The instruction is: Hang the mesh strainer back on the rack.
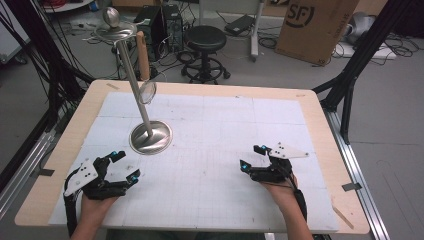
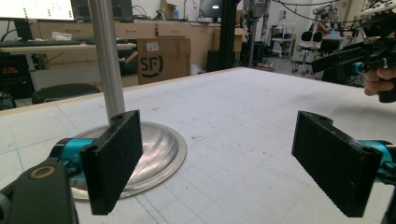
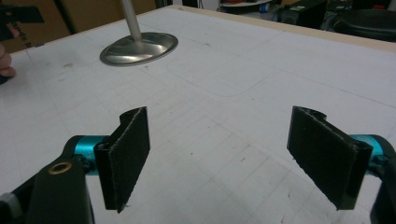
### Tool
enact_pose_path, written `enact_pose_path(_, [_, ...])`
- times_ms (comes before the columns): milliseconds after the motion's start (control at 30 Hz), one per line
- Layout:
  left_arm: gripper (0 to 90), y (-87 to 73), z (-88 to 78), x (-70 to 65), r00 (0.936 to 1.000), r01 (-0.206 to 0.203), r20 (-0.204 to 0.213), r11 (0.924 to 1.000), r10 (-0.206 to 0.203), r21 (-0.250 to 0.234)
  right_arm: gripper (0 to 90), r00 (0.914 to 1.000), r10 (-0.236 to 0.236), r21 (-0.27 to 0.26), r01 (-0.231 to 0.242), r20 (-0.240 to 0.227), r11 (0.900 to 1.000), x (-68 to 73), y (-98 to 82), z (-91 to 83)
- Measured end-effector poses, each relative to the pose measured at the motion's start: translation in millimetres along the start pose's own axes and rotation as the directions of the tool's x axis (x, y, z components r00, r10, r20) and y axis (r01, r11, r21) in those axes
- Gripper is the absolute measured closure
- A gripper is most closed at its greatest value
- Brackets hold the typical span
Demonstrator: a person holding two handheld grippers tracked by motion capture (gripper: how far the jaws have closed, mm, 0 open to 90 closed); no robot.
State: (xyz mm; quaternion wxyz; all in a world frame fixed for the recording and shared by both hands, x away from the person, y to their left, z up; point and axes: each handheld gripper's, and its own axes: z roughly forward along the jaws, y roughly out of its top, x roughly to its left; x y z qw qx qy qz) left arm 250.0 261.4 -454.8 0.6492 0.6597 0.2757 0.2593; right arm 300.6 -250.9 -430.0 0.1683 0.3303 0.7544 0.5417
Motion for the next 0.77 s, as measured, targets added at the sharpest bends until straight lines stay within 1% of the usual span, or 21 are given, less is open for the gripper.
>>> enact_pose_path(133, [16.9,-0.1,-0.1,-0.1,1.0,0.0,0.001,1.0,0.0,-0.001,20.4,0.9999,-0.009,0.01,0.009,0.004,1.0,1.3,-1.1,0.2])
enact_pose_path(233, [16.9,0.0,-0.1,0.1,1.0,0.001,0.001,1.0,-0.001,-0.001,20.4,1.0,-0.008,0.015,0.007,0.005,1.0,1.5,-2.0,0.5])
enact_pose_path(300, [16.9,0.0,0.0,0.0,1.0,0.0,0.001,1.0,0.0,-0.001,20.3,1.0,-0.004,0.008,0.004,0.002,1.0,0.7,-2.9,-0.1])
enact_pose_path(333, [16.9,0.0,0.0,0.1,1.0,0.0,0.0,1.0,0.0,-0.001,20.3,1.0,0.007,0.005,-0.007,-0.002,1.0,0.2,-3.4,-0.5])
enact_pose_path(433, [16.9,0.0,0.0,0.1,1.0,0.001,0.0,1.0,-0.001,0.0,20.3,0.9998,0.018,-0.006,-0.018,-0.001,1.0,-2.2,-4.7,-1.9])
enact_pose_path(500, [16.9,0.0,0.0,0.0,1.0,0.0,0.0,1.0,0.0,0.0,20.4,0.9997,0.024,-0.004,-0.024,-0.003,1.0,-2.5,-5.4,-2.3])
enact_pose_path(600, [16.9,0.0,0.0,0.0,1.0,0.0,-0.001,1.0,0.0,-0.001,20.3,0.9998,0.018,-0.006,-0.018,-0.002,1.0,-2.4,-5.5,-2.0])
enact_pose_path(767, [16.9,0.0,0.1,0.1,1.0,0.0,-0.001,1.0,0.0,0.0,20.3,0.9998,0.021,-0.001,-0.021,-0.006,1.0,-2.1,-5.7,-1.4])
